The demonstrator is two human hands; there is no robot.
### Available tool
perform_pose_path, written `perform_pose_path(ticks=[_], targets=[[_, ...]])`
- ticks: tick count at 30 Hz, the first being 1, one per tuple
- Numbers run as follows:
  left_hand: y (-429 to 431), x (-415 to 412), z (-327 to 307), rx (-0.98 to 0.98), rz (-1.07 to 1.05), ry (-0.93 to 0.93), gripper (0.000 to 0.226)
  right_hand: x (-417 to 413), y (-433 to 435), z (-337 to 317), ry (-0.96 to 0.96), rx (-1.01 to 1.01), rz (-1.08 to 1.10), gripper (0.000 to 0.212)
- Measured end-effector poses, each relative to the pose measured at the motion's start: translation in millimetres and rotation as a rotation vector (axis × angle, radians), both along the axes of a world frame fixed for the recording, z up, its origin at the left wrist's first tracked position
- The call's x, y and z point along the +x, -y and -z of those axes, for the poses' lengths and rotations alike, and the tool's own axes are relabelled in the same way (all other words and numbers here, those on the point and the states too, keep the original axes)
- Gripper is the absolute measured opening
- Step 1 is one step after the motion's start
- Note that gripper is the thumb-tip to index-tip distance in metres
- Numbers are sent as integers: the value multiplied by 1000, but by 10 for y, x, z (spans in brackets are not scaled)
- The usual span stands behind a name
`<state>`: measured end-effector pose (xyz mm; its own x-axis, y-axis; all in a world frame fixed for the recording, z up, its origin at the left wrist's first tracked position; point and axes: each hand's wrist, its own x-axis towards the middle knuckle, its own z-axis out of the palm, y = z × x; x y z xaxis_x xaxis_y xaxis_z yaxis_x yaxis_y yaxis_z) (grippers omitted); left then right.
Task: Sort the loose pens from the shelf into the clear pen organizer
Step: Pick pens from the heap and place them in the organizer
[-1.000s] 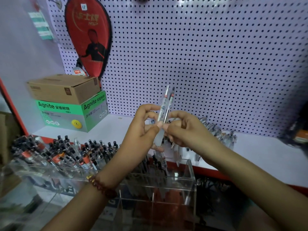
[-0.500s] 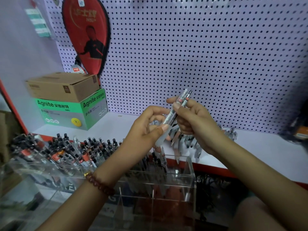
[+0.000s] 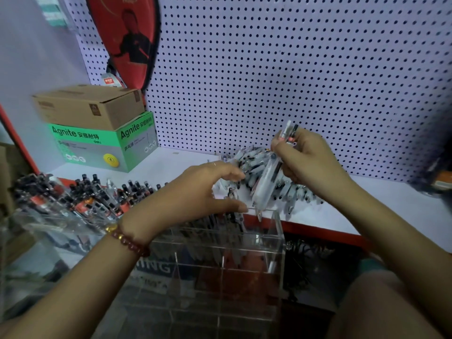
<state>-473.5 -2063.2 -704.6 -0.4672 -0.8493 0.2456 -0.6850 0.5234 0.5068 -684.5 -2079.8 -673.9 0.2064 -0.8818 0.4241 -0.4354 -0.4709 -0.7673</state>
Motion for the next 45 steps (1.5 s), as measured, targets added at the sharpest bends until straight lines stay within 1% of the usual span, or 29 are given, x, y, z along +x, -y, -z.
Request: perform_pose_path(ticks=[2,6,8,10,13,16,19,20,22,24,27,29,30,34,37,39,41,43,45], targets=[[-10,9,10,5,-4,57,74,-24,15,65,-92,7,-6,19],[-49,11,6,45,6,83,78,40,4,220,-309,45,-51,22],[-62,-8,0,50,-8,149,77,73,-7,270,-348,60,-60,23],[-53,-20,5,42,-9,195,73,91,-6,298,-343,92,-73,24],[-28,-13,32,13,-5,180,61,87,17,329,-355,192,-113,26],[12,1,83,-7,-16,184,60,88,10,350,-396,277,-221,24],[48,11,110,-22,-9,184,41,85,-22,357,-440,328,-328,23],[54,18,112,-19,-13,182,35,74,-32,353,-469,344,-355,25],[61,27,116,-7,-14,174,33,53,-46,345,-579,337,-383,32],[53,23,109,-2,-11,171,35,39,-41,338,-685,311,-392,39],[40,14,93,3,-21,178,50,48,-20,354,-810,241,-360,47],[33,9,85,14,-27,172,56,67,-9,382,-801,209,-329,44],[31,6,82,20,-26,169,56,80,-7,396,-783,194,-315,41],[45,-4,88,21,-19,140,43,105,6,450,-736,175,-304,29],[43,-22,84,3,-24,99,43,92,14,460,-665,217,-344,21],[46,-29,84,-9,-27,73,43,87,16,458,-600,252,-366,23],[57,-23,83,-10,-30,69,43,84,17,457,-584,269,-375,23],[70,-17,84,-11,-30,105,45,83,12,460,-631,256,-365,23],[77,-18,80,-6,-25,128,45,92,4,457,-701,207,-336,29]])
